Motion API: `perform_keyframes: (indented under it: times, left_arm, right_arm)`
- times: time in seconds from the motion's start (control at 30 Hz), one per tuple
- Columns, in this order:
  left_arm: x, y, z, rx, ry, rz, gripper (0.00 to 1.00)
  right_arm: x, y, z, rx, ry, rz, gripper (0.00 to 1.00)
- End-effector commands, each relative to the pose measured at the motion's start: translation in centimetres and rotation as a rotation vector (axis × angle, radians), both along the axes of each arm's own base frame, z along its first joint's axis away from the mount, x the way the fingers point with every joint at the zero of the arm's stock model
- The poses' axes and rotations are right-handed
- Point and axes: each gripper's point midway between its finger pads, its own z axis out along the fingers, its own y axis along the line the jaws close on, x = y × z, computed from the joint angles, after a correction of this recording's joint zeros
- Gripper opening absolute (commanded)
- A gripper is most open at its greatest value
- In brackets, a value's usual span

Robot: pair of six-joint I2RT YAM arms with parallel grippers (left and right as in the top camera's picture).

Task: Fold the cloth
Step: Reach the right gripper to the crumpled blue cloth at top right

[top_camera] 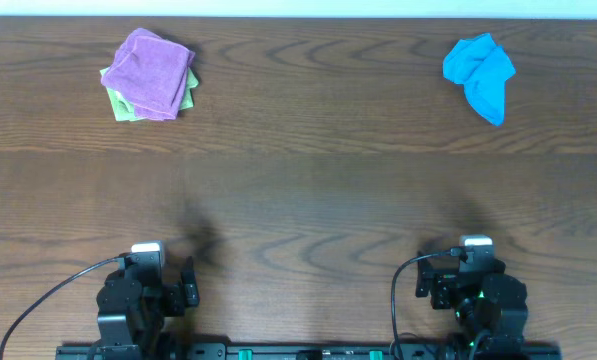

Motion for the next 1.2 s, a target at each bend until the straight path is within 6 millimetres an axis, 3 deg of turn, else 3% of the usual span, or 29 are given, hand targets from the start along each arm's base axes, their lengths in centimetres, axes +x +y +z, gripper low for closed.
perform_keyframes:
  times: [0.0, 0.9, 1.0, 1.17]
  left_arm:
    - [-1.0, 0.2, -1.4, 0.013, 0.061, 0.003, 0.95]
    - [-1.0, 0.2, -1.4, 0.013, 0.061, 0.003, 0.95]
    - [-1.0, 0.2, -1.4, 0.013, 0.061, 0.003, 0.95]
    - [-1.0, 0.2, -1.4, 0.013, 0.061, 0.002, 0.95]
  right_arm:
    - [0.0, 0.0, -0.4, -0.005, 0.002, 0.005, 0.99]
    - [0.0, -0.1, -0.4, -0.009, 0.001, -0.001, 0.99]
    - [0.3, -0.3, 0.4, -0.004, -0.022, -0.019, 0.99]
    - [0.6, -0.7, 3.5, 0.050, -0.011, -0.079, 0.99]
